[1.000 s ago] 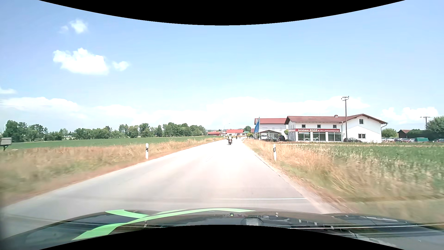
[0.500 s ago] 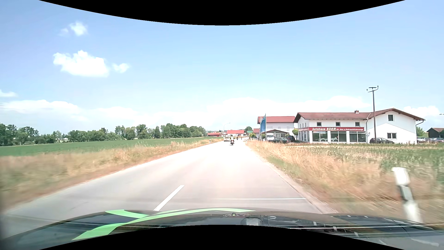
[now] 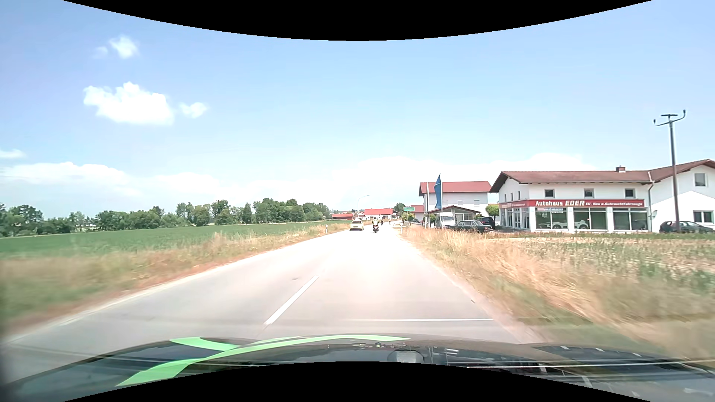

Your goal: Follow the waypoints while adhering to traffic rules and regulations

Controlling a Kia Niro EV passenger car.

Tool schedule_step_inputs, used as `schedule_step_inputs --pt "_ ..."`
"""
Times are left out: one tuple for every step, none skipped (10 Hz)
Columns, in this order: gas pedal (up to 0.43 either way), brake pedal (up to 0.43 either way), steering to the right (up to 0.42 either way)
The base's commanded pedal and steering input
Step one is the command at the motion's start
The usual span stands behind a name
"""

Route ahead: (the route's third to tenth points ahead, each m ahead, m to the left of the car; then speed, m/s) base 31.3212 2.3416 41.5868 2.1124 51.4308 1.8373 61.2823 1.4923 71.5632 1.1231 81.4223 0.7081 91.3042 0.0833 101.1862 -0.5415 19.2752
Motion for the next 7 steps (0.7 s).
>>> schedule_step_inputs --pt "0.197 0.000 0.001" --pt "0.197 0.000 0.001" --pt "0.197 0.000 0.001" --pt "0.197 0.000 0.001" --pt "0.177 0.000 0.001" --pt "0.169 0.000 0.001" --pt "0.169 0.000 0.001"
